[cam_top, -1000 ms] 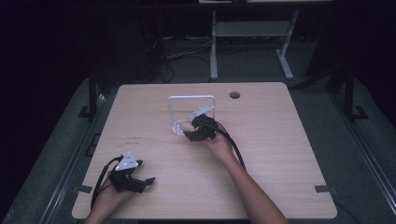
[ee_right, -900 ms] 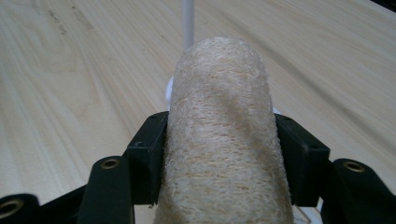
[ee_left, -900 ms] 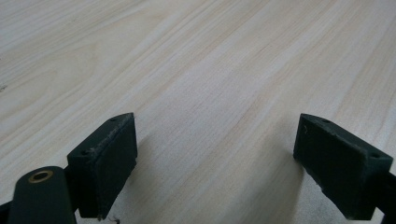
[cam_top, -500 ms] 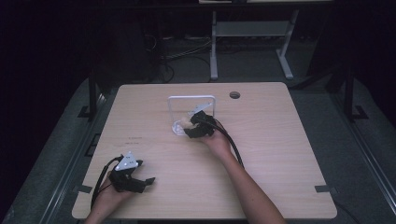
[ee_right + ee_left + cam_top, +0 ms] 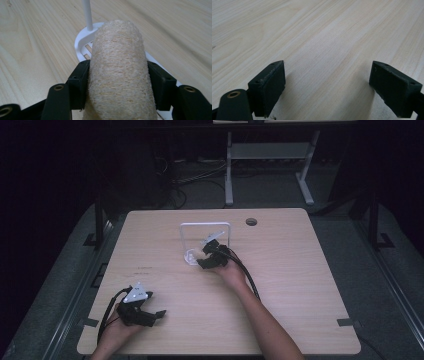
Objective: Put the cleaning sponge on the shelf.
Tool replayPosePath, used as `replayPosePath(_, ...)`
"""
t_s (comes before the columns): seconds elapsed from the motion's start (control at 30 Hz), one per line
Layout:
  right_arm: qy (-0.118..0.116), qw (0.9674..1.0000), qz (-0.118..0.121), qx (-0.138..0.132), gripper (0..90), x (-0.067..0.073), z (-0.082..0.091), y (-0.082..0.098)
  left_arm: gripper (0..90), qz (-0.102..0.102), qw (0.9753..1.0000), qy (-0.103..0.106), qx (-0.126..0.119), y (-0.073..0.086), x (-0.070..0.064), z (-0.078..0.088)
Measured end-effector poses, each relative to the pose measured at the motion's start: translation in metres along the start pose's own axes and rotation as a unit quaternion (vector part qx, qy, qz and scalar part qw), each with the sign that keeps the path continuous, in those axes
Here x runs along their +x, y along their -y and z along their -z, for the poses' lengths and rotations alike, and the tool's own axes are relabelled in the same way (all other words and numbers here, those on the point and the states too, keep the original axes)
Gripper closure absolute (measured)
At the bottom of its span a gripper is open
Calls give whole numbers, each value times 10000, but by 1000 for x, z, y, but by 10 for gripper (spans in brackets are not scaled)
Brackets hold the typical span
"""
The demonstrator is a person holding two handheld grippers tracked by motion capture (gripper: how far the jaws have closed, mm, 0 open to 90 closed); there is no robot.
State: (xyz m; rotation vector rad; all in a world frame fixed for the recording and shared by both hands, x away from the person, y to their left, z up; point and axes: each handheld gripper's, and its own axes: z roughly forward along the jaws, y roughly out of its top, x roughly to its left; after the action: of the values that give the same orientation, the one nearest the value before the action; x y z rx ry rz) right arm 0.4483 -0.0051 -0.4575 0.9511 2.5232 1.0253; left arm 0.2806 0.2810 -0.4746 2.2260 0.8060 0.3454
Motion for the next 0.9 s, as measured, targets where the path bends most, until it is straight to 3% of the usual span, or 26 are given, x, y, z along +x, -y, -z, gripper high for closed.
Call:
replayPosePath(0.57, 27, 10000, -64, 67, 390, -1, -4, 2, 130, -1, 10000, -1, 2, 0, 0, 0)
replayPosePath(0.9, 55, 10000, -19, -62, 359, -1, 10, -3, 130, 0, 10000, -1, 1, 0, 0, 0)
